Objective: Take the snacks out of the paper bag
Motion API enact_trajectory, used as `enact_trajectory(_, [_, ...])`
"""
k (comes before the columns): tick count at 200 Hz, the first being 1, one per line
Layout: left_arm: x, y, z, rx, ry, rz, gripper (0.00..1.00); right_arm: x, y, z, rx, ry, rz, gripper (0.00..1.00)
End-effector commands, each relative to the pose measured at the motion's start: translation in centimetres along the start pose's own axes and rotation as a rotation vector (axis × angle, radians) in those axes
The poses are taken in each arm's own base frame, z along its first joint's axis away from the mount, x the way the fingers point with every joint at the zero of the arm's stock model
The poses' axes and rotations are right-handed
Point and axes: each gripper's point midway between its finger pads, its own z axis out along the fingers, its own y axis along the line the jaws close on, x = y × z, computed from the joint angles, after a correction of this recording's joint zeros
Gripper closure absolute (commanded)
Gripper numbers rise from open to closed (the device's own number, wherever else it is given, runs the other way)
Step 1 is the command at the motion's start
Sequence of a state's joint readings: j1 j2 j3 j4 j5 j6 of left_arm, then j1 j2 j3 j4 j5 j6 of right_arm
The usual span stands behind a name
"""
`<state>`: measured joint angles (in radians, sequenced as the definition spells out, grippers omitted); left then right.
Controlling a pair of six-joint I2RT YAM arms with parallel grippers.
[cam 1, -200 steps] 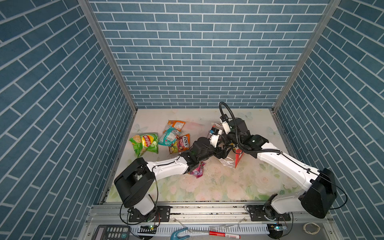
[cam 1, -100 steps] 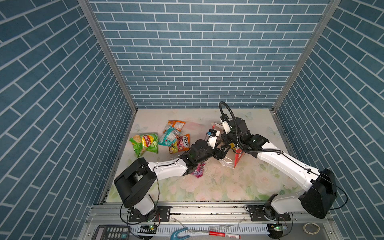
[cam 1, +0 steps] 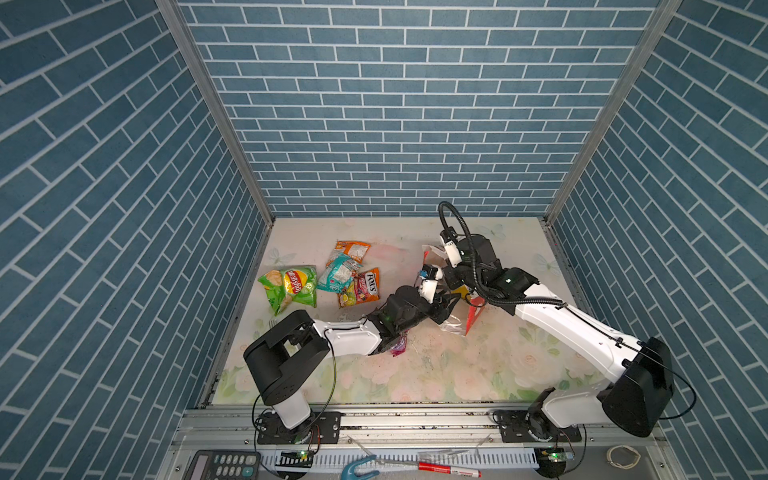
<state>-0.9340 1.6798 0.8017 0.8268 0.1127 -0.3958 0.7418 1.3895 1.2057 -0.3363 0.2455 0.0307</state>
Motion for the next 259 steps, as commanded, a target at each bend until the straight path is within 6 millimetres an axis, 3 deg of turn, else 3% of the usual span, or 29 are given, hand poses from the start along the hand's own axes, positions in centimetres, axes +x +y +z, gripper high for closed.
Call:
enact_trajectory(1, [0.6,0.1,0.1,-0.014,-0.016,0.036,0.53,-3.2,-0.1,-2.0,-0.015,-0.095,0.06,0.99])
enact_trajectory(48, [0.9,0.6,0.2,-0.033,-0.037,0.046,0.59,-3.6,-0.2,-2.5,-0.019,-0.107,0.08,1.0])
enact_trajectory(102, [2.5,1.3,1.8,-0.05,0.008,0.048,0.59,-3.7,-0.1,-2.8,-0.033,-0.118,0.094,1.0])
enact_trajectory(141, [3.4,1.3,2.9,-0.037,0.045,0.053,0.52,-3.7,-0.1,-2.8,-0.035,-0.118,0.089,1.0])
enact_trajectory(192, [4.1,1.5,4.6,-0.056,0.13,0.054,0.34,-2.2,-0.1,-1.5,-0.01,-0.061,0.053,1.0])
enact_trajectory(217, [4.5,0.8,4.9,-0.003,0.124,0.063,0.22,-1.8,-0.2,-1.5,-0.006,-0.064,0.042,1.0])
enact_trajectory(259, [4.0,0.4,4.3,0.019,0.109,0.079,0.12,-1.4,-0.4,-1.5,0.004,-0.052,0.019,1.0])
